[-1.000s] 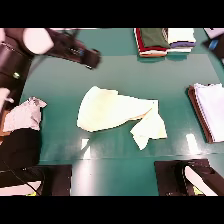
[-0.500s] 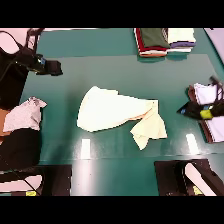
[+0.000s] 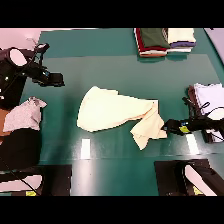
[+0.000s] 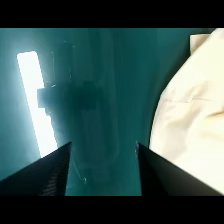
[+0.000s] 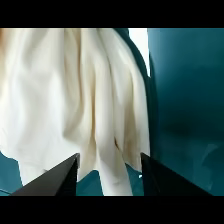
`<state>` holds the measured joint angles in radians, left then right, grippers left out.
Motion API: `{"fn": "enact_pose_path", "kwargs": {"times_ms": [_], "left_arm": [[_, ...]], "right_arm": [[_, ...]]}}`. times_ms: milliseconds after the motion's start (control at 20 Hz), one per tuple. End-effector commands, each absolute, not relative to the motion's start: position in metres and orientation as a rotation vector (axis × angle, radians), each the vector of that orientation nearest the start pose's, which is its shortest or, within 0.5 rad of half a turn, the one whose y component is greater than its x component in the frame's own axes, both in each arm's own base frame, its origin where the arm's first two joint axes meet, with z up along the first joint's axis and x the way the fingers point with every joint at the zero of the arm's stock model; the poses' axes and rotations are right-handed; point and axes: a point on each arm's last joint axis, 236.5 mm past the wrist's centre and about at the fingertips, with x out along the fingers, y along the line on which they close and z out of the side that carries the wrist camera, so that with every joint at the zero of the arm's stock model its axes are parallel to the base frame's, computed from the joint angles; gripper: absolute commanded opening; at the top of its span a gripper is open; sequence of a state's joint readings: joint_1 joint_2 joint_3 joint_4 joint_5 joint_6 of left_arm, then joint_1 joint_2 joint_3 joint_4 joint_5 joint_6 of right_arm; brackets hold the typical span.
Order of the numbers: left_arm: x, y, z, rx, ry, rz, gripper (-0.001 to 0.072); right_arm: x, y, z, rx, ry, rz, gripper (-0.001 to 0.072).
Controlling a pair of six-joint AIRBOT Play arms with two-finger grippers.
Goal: Fold the shirts.
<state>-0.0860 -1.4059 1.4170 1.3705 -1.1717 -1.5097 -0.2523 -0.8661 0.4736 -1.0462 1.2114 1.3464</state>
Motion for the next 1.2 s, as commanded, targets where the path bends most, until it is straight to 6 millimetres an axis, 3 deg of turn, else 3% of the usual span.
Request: {"fn": "enact_pose_path", "kwargs": {"times_ms": [0,50,100,150,350,550,750,1150], "left_arm": [[0.438,-0.081,0.052,-0.074,1.16,-0.228,0.0487],[0.438,-0.081,0.052,-0.074,1.16,-0.228,0.0487],[0.439,-0.081,0.052,-0.074,1.159,-0.228,0.0487],[0.44,-0.081,0.05,-0.066,1.156,-0.234,0.0487],[0.443,-0.096,0.018,-0.121,1.223,-0.275,0.0488],[0.441,-0.144,-0.021,-0.262,1.306,-0.45,0.0488],[0.433,-0.162,-0.058,-0.272,1.393,-0.487,0.0487],[0.42,-0.187,-0.066,-0.224,1.421,-0.539,0.0486]], "right_arm": [[0.211,0.07,-0.067,0.505,1.438,0.221,0.0309],[0.212,0.072,-0.067,0.496,1.436,0.227,0.0208],[0.212,0.073,-0.067,0.487,1.433,0.233,0.0063],[0.212,0.075,-0.067,0.483,1.432,0.237,0.0016],[0.211,0.076,-0.067,0.494,1.439,0.233,0.0015],[0.21,0.077,-0.067,0.501,1.447,0.231,0.0016],[0.21,0.077,-0.067,0.508,1.448,0.226,0.0015],[0.211,0.076,-0.067,0.508,1.444,0.224,0.0015]]}}
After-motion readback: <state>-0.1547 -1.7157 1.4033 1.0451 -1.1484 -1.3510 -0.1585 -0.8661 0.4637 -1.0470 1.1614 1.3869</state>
